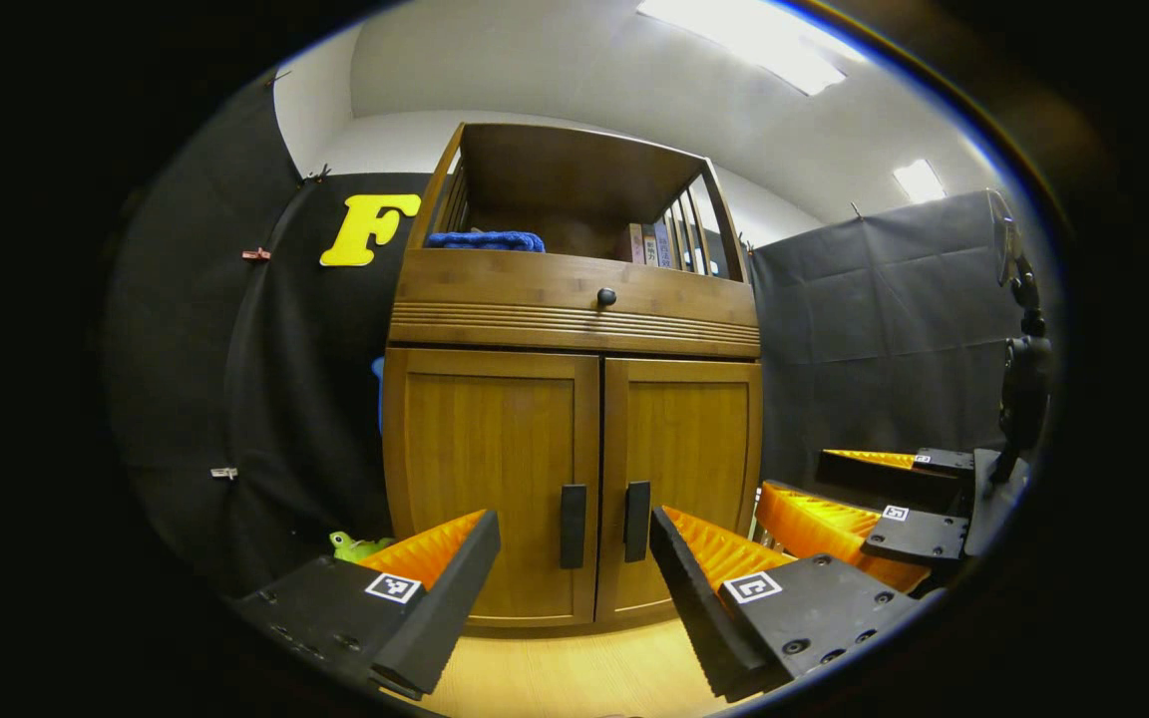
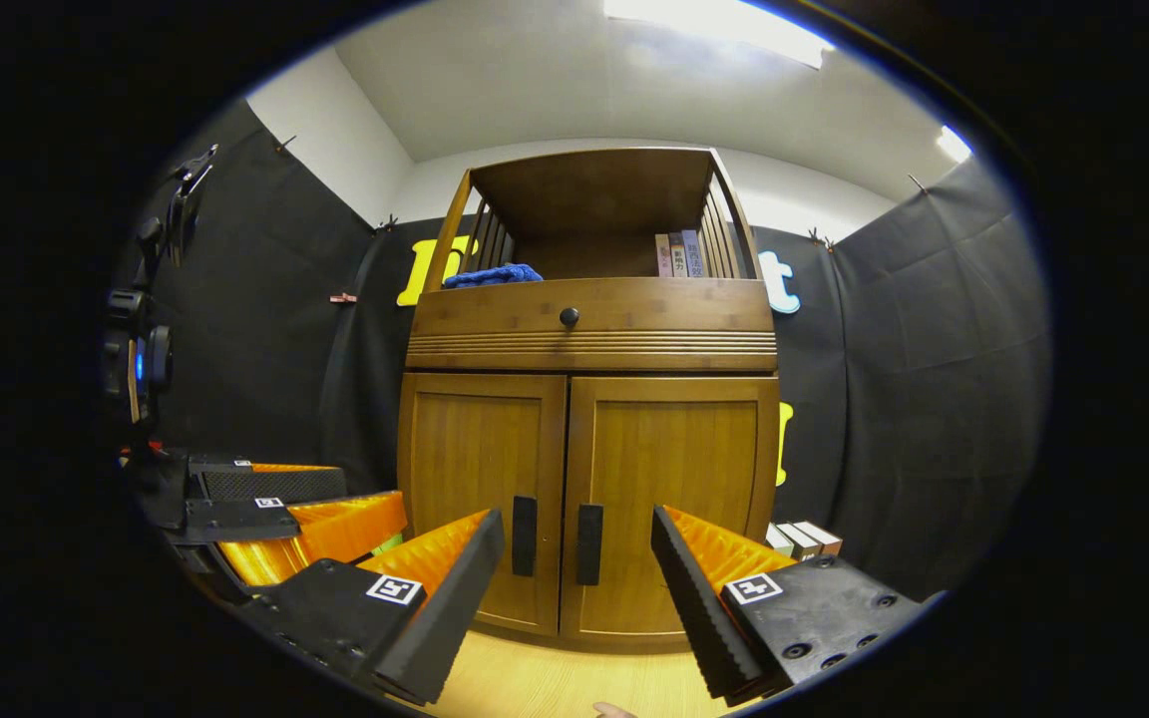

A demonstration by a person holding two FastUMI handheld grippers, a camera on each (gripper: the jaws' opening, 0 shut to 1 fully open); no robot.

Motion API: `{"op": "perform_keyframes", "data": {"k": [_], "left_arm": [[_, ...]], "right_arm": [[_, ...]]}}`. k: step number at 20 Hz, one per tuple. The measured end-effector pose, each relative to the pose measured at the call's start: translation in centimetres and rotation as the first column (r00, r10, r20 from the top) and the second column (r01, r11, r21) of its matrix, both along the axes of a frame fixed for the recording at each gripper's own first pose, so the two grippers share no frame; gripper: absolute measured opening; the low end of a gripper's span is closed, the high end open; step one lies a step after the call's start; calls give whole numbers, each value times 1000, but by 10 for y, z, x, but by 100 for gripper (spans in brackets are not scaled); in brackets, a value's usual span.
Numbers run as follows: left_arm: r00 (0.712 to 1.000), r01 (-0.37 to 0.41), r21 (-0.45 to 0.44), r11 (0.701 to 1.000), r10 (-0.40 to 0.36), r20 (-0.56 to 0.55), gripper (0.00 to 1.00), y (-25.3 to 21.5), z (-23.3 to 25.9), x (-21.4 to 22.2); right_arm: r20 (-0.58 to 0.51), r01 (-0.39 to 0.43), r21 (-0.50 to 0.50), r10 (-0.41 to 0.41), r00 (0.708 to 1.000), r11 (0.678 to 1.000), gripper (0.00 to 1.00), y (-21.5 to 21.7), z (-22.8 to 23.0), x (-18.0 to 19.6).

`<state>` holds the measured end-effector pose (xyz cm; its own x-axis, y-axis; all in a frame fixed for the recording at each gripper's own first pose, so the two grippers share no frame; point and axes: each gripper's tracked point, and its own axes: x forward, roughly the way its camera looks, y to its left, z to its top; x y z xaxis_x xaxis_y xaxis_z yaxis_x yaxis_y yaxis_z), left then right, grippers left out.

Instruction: Open the right door of the double-door shoe cabinet with the right hand, and open the left door with the left hand.

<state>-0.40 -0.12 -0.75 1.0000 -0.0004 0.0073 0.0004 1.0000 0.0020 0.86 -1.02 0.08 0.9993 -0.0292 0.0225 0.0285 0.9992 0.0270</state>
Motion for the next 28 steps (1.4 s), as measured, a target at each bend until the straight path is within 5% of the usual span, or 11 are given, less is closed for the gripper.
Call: {"op": "perform_keyframes", "data": {"k": [14, 28], "left_arm": [[999, 27, -21, 999, -26, 41, 95, 1, 3, -1], [1000, -1, -1, 1000, 1, -4, 95, 5, -8, 5]], "right_arm": [[-40, 1, 17, 0, 999, 1000, 94, -2, -17, 24], [-99, 5, 30, -2, 995, 1000, 94, 2, -55, 94]]}}
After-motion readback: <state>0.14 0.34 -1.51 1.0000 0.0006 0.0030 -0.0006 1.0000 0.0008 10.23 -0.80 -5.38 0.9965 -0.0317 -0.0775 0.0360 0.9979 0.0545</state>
